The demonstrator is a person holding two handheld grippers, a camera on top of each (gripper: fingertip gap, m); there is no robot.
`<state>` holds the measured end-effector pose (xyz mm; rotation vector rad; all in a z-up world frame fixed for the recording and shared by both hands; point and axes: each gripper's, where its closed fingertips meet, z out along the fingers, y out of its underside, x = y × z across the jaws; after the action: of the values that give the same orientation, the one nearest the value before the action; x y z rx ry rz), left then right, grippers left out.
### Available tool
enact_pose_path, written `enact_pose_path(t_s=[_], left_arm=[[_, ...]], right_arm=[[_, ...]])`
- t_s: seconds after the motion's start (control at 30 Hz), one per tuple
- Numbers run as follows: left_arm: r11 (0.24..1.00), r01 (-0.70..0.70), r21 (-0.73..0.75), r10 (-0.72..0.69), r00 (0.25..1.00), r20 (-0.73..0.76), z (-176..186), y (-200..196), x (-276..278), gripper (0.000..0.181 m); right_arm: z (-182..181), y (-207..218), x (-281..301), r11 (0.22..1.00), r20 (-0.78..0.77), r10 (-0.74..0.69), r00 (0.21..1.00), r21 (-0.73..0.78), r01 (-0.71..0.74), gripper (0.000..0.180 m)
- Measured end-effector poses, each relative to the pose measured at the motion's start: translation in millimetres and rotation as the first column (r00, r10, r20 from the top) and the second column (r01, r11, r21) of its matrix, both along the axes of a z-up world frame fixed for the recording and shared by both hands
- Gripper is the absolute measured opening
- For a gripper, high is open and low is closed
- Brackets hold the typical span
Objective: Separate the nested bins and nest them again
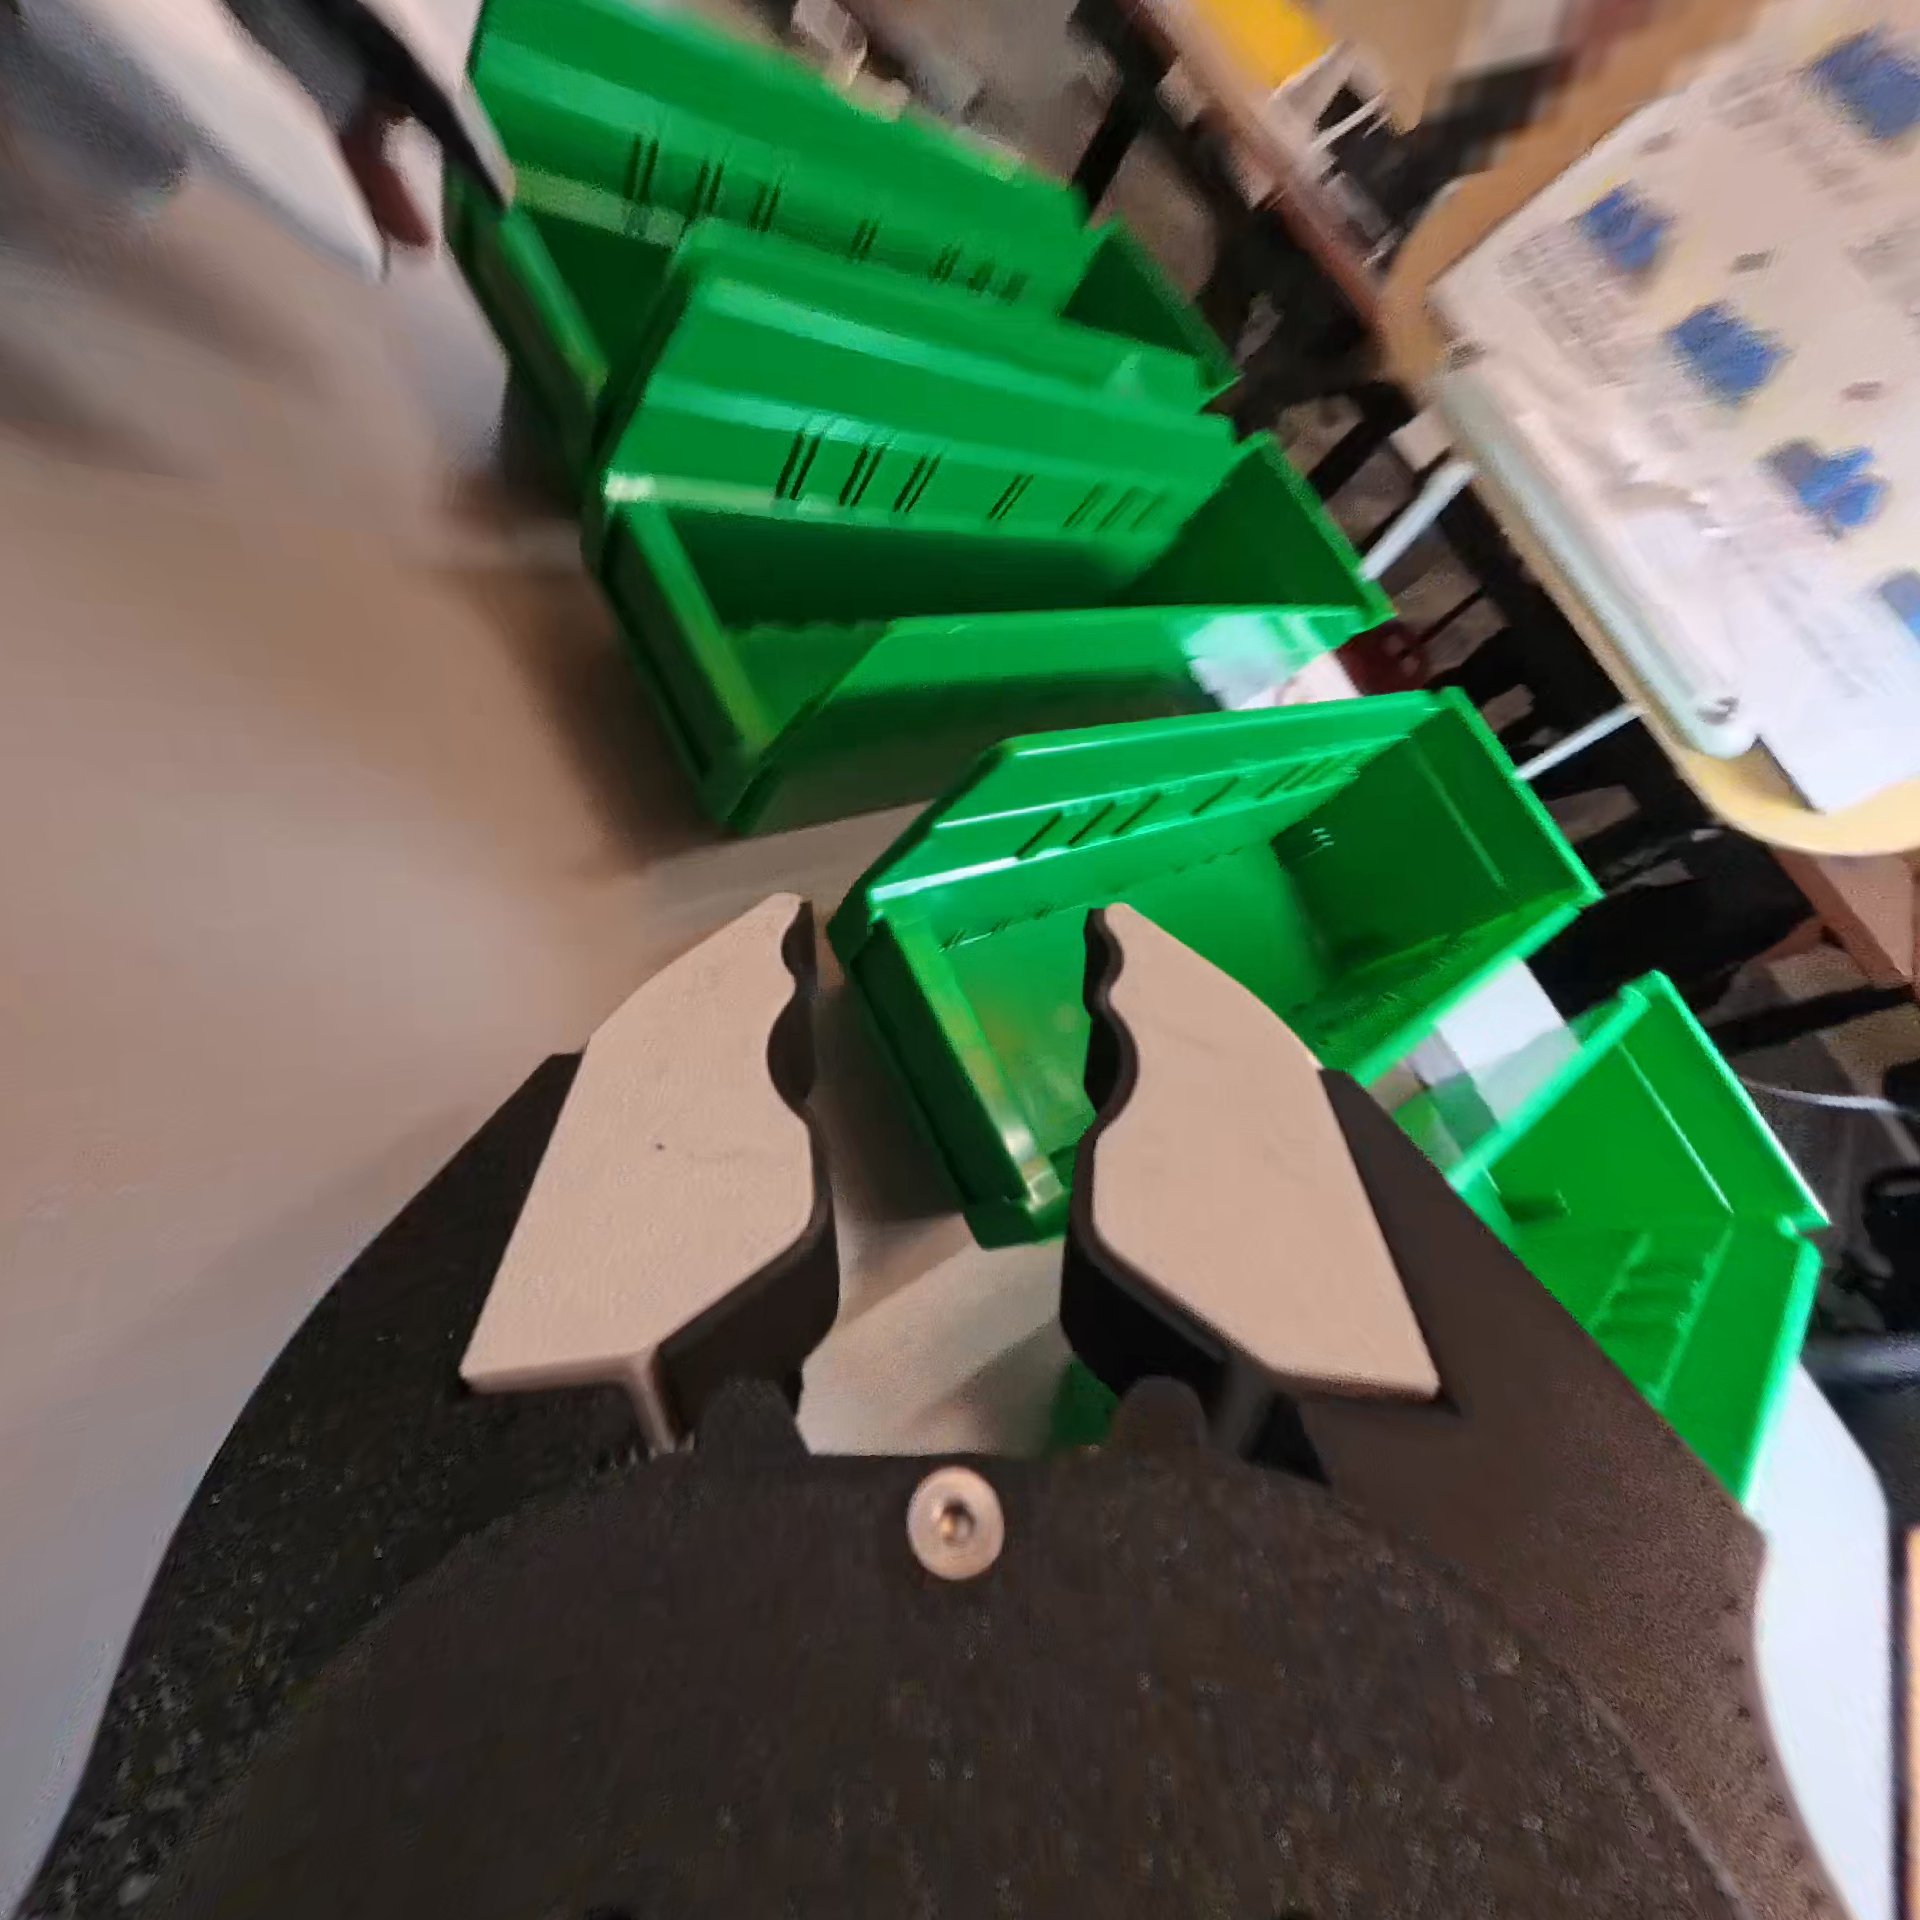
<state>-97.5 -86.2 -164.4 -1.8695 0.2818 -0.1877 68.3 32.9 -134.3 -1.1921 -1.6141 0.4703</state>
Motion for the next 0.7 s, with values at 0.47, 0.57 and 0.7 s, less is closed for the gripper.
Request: enact_pose_path(t_s=[0.47, 0.57, 0.7], left_arm=[[0.969, -0.146, 0.201, 0.167, 0.982, -0.090, 30, 1, -30, 0.047], [0.960, -0.178, 0.218, 0.201, 0.975, -0.091, 34, -1, -36, 0.050], [0.945, -0.239, 0.224, 0.268, 0.957, -0.108, 38, -5, -49, 0.051]], right_arm=[[14, 69, 108, 0.938, -0.313, -0.339, 0.887, -0.043, 0.343, 0.062], [16, 78, 116, 0.929, -0.332, -0.363, 0.871, -0.060, 0.364, 0.061], [4, 85, 121, 0.917, -0.295, -0.395, 0.870, -0.064, 0.395, 0.061]])
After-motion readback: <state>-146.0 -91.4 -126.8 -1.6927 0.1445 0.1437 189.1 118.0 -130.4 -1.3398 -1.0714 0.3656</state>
